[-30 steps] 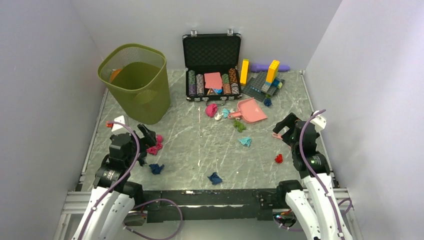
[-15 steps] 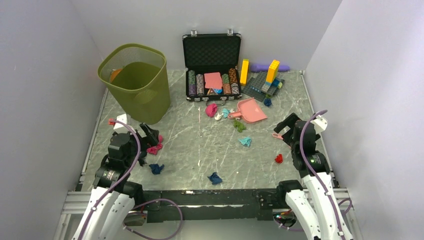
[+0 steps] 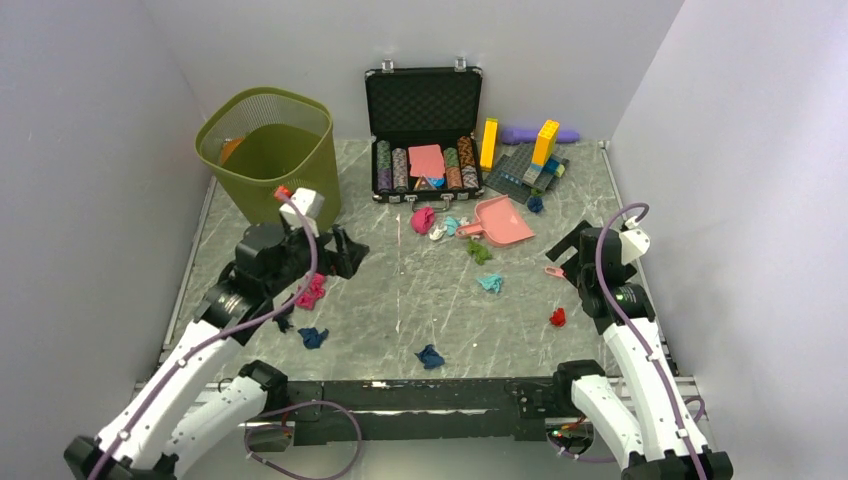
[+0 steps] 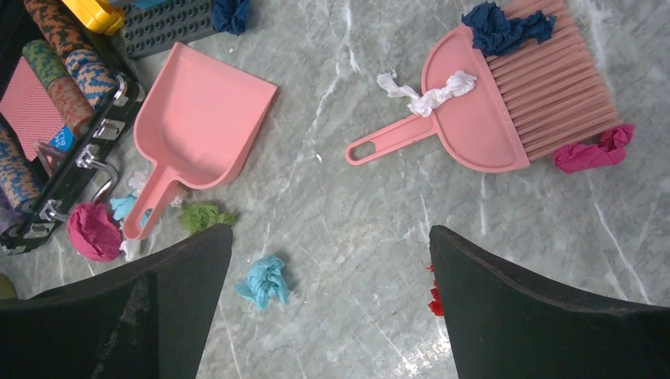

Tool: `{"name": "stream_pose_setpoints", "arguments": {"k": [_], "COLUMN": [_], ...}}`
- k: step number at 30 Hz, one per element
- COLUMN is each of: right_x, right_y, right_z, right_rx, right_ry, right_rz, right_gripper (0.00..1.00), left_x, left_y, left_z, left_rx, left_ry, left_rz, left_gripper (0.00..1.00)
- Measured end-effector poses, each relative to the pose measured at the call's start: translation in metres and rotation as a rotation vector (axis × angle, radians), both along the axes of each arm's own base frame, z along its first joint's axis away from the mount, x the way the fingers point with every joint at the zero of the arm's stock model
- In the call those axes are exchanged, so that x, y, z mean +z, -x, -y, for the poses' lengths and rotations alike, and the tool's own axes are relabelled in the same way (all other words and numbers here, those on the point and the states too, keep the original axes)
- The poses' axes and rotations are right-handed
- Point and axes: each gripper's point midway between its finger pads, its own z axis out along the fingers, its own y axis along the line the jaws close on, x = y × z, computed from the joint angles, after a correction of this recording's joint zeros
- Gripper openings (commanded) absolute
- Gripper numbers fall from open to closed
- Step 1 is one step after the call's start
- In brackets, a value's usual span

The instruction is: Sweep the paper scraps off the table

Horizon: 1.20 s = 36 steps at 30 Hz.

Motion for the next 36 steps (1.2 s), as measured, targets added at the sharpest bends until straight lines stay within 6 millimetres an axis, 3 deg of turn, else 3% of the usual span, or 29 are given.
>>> {"name": "stream_pose_setpoints", "arguments": {"k": [4, 8, 14, 17, 21, 26, 31, 36], "right_x": [0.0, -0.002, 0.0, 0.001, -0.007, -0.033, -0.06, -0.078], "right_y": [-0.002, -0.002, -0.003, -0.002, -0.007, -0.023, -0.03, -0.032], "right_z": [-0.001, -0.002, -0.006, -0.008, -0.009, -0.008, 0.004, 0.033], "right_rx": [0.0, 0.006, 0.022, -0.022, -0.087, -0.173, -0.305, -0.468], "right_ry": [-0.002, -0.004, -0.025, -0.073, -0.12, -0.156, -0.185, -0.236], "right_rz": [-0.005, -0.012, -0.008, -0.014, -0.073, -0.226, -0.382, -0.438], "right_gripper": [1.0, 1.0, 0.98, 0.92, 0.91, 0.81, 0.79, 0.74], "left_x": [0.011, 0.01, -0.013, -0.031, -0.048, -0.052, -0.059, -0.05], "left_y": [-0.005, -0.031, -0.089, -0.103, -0.086, -0.048, -0.01, 0.009], "left_z": [0.037, 0.072, 0.114, 0.136, 0.158, 0.175, 0.161, 0.141], "left_rx": [-0.129, -0.22, -0.296, -0.336, -0.404, -0.473, -0.485, -0.452], "left_ry": [-0.083, -0.215, -0.369, -0.399, -0.415, -0.398, -0.391, -0.342], "left_rz": [0.028, 0.034, -0.002, -0.027, -0.047, -0.017, 0.001, 0.034], "left_gripper": [1.0, 0.99, 1.0, 0.99, 0.99, 0.99, 0.99, 0.99]}}
